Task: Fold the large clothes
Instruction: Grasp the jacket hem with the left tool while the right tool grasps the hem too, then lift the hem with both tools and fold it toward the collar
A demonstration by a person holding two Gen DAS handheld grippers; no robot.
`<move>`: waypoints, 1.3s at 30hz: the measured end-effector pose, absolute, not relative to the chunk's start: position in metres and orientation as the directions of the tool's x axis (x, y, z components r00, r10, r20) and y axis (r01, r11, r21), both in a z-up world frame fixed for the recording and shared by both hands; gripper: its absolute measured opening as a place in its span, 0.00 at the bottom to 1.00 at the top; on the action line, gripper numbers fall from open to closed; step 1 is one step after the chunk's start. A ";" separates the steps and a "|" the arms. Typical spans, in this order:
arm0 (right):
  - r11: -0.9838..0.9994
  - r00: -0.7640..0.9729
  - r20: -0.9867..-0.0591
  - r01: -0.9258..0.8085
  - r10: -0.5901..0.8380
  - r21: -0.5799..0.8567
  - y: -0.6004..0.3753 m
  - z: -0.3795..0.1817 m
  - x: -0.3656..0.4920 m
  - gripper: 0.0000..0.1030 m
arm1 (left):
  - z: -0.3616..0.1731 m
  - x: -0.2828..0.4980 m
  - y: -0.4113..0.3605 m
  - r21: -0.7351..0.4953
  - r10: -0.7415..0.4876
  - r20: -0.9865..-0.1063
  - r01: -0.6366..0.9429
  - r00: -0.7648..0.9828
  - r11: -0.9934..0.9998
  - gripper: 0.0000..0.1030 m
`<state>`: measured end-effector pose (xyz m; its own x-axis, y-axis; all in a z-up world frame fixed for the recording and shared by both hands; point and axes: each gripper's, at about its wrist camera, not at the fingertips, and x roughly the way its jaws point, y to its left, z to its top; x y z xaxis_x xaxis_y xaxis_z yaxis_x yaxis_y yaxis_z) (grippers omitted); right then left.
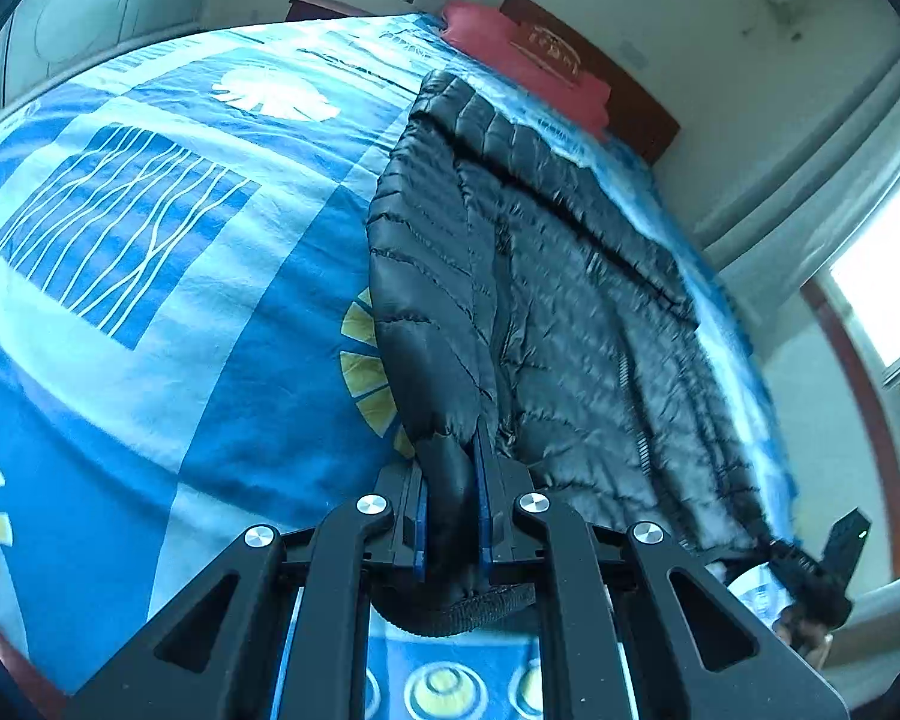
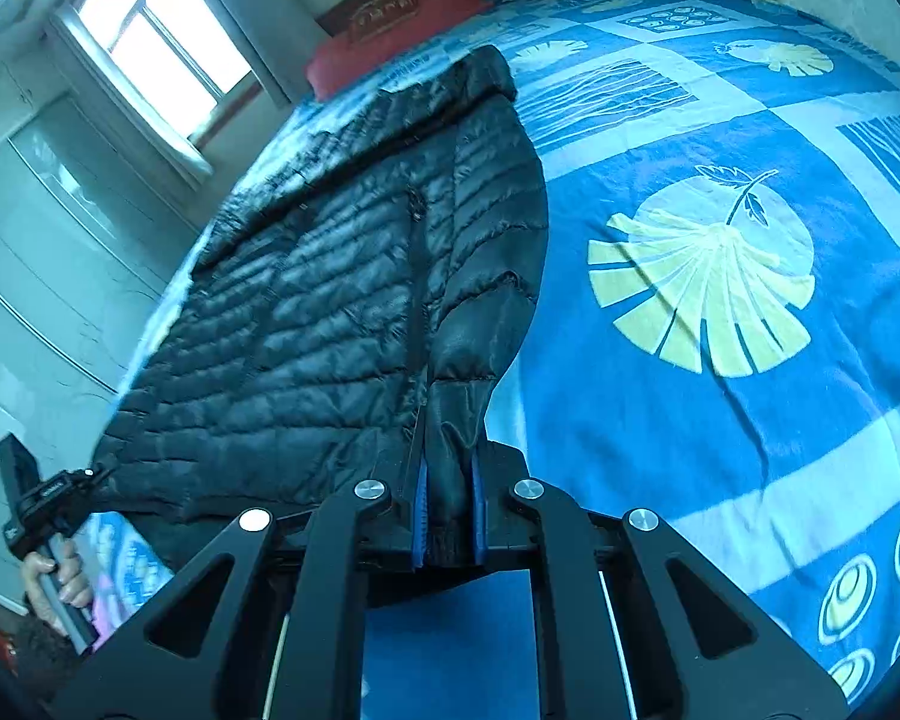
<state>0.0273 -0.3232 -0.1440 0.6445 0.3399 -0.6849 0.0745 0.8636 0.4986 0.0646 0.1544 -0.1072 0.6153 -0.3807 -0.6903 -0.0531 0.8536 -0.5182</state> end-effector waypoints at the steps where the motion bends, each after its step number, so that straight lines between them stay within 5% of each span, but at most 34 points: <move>1: 0.855 0.647 -0.676 0.070 0.354 0.514 -0.325 -0.140 0.023 0.10 | -0.104 0.062 0.155 -0.526 -0.386 -0.685 -0.052 0.617 0.849 0.11; 27: 0.695 0.737 -0.476 0.011 0.480 0.719 -0.345 -0.067 -0.105 0.10 | -0.031 -0.072 0.174 -0.662 -0.450 -0.570 -0.059 0.687 0.747 0.10; 39: 0.625 0.771 -0.310 -0.141 0.556 0.768 -0.351 -0.033 -0.032 0.10 | 0.008 0.001 0.168 -0.606 -0.459 -0.506 0.078 0.730 0.792 0.09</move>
